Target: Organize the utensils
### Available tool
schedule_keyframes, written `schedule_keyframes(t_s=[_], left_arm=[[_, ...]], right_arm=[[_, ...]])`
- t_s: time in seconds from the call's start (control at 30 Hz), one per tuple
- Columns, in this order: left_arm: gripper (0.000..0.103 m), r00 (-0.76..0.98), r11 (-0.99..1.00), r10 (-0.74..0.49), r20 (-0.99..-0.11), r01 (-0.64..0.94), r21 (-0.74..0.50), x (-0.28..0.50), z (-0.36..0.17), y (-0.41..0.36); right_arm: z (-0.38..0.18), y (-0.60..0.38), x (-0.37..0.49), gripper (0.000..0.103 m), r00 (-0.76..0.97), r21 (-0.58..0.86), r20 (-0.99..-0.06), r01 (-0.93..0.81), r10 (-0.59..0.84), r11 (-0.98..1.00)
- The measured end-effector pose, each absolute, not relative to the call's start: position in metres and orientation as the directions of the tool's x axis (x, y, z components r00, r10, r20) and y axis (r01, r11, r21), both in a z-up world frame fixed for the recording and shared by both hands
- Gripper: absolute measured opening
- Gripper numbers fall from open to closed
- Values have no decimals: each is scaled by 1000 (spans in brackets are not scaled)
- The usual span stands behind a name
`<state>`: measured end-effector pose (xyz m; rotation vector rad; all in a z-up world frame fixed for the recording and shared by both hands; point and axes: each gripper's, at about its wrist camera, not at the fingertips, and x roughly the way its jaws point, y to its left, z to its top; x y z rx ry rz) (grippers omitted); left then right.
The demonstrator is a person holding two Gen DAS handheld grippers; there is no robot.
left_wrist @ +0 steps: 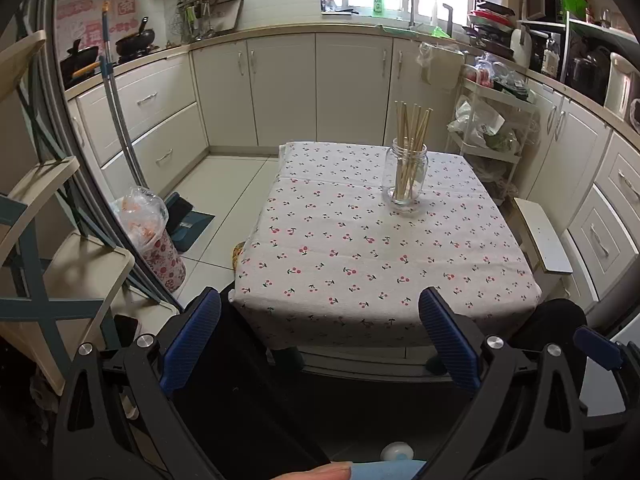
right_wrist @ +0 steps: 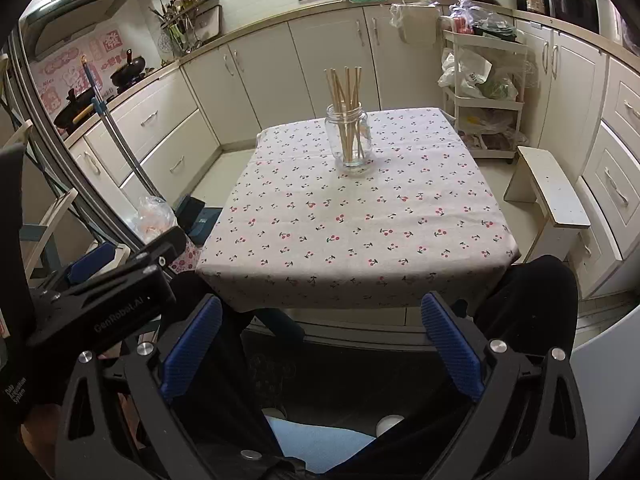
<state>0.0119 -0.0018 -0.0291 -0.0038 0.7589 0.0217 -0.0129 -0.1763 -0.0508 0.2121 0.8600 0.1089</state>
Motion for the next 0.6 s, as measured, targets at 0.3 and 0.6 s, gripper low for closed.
schedule_keyframes(t_s=[0.3, 0.6], left_arm=[[95, 730, 1000, 19, -684, -29, -3, 9, -27, 1], [95, 737, 999, 19, -676, -38, -13, 5, -23, 7]], right_arm=[[-54, -172, -16, 96, 633, 221, -753, -16, 181, 975], [-53, -168, -19, 96, 630, 216, -755, -23, 182, 976]])
